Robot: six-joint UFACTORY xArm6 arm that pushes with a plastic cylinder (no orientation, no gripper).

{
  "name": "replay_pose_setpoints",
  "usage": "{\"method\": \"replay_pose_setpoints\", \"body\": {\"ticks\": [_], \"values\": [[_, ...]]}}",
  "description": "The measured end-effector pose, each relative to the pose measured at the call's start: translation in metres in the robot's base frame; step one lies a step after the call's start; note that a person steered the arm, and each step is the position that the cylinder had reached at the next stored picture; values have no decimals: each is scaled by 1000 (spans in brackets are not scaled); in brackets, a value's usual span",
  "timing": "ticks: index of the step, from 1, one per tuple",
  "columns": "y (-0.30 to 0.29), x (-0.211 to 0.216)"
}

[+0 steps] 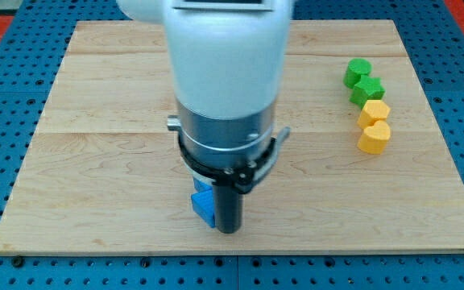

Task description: Slide the blue cube closer to the red star

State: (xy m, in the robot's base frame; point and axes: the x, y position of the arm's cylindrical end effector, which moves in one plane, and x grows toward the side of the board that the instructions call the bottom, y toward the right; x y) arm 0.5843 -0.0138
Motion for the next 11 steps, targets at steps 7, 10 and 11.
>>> {"method": "replay_pose_setpoints", "body": {"ticks": [7,10,11], "values": [[-33,-102],[-75,-129],[-39,-130]]}}
